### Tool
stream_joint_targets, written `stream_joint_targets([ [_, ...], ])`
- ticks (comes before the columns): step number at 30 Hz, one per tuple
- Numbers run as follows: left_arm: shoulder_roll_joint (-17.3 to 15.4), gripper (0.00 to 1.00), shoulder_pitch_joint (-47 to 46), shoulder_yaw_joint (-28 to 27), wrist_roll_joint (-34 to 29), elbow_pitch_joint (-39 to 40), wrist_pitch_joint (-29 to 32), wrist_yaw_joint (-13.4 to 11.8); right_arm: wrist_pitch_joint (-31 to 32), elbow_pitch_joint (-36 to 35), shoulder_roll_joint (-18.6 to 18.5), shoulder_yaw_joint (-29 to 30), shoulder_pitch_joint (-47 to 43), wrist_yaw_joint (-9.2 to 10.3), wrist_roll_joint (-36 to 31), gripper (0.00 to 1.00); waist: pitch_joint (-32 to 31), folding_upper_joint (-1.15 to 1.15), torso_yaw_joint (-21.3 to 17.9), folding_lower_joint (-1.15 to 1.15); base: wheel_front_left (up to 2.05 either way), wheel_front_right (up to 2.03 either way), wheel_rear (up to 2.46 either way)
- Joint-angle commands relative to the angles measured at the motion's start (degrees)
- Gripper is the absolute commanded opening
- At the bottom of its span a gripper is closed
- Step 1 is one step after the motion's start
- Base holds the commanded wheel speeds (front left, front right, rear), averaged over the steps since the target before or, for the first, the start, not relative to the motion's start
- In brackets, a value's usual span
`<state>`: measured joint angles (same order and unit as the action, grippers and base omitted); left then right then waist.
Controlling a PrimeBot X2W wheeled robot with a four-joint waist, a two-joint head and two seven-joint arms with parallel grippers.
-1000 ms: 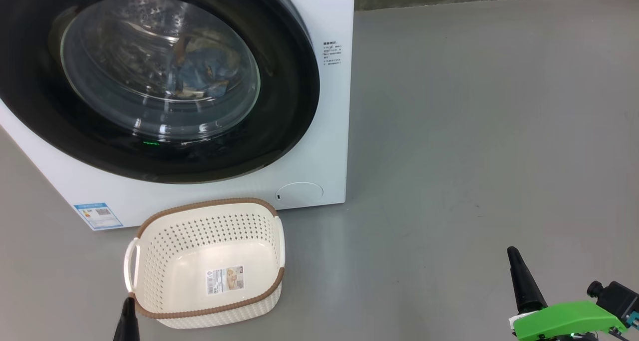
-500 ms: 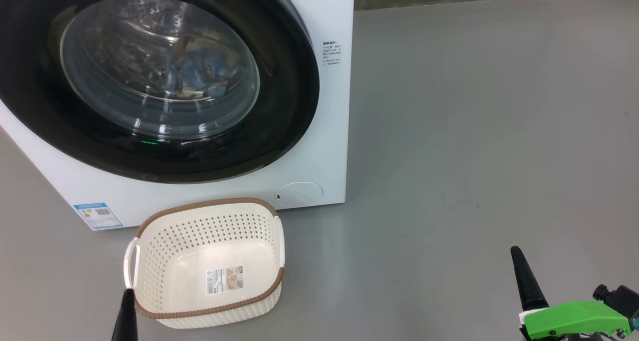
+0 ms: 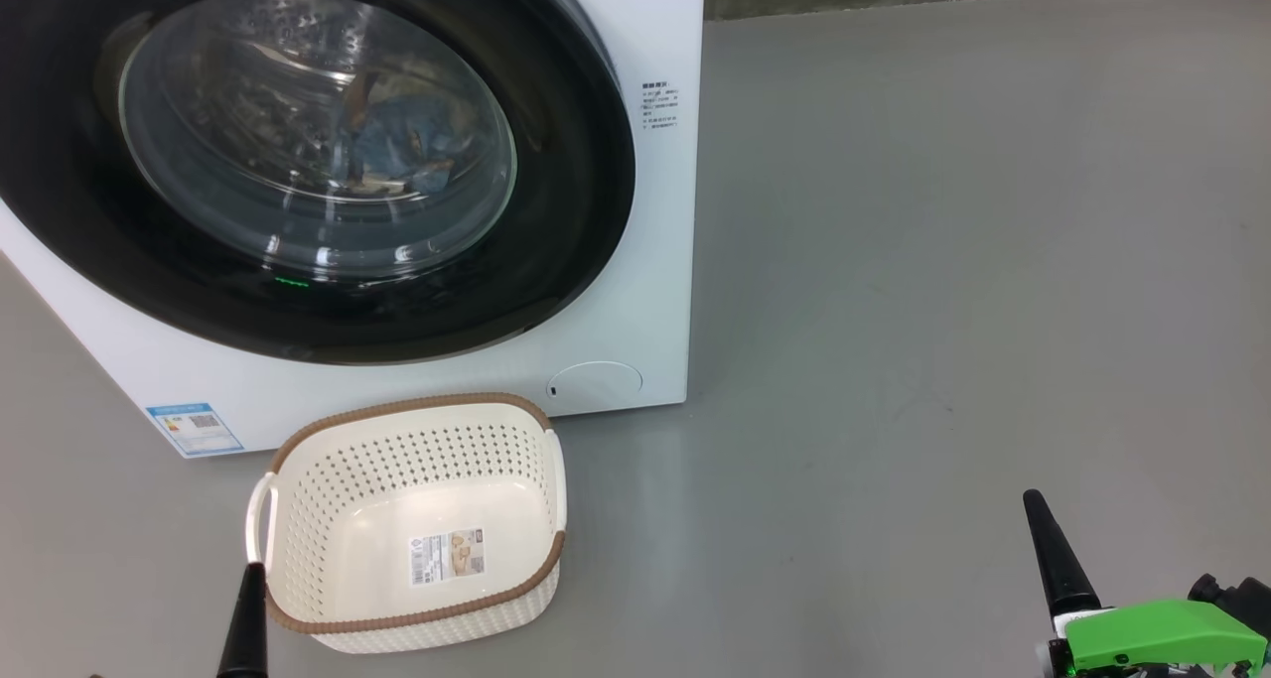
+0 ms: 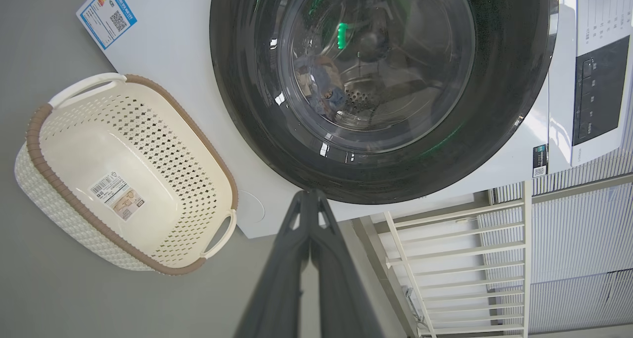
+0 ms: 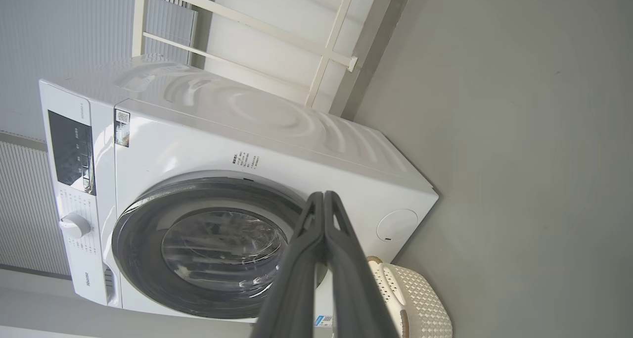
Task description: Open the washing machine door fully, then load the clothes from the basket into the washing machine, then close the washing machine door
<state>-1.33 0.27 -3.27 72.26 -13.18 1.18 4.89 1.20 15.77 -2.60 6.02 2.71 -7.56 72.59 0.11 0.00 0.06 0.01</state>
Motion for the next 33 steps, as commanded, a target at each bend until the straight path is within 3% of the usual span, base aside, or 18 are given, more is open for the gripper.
stream_joint_targets([
  [1,-1.18,0.0,-2.98,-1.67,2.02,0.92,0.63,0.97,0.5,-1.65,-0.26,-0.78,2.9,0.04,2.07,0.0,0.0,0.0,0.0,0.0,0.0,0.0,0.0],
  [33,-1.54,0.0,-6.47,-3.24,19.91,-0.89,5.3,2.59,5.29,-1.75,-0.28,0.51,3.48,0.08,19.57,0.0,0.07,0.0,-0.06,0.0,0.0,0.0,0.0],
])
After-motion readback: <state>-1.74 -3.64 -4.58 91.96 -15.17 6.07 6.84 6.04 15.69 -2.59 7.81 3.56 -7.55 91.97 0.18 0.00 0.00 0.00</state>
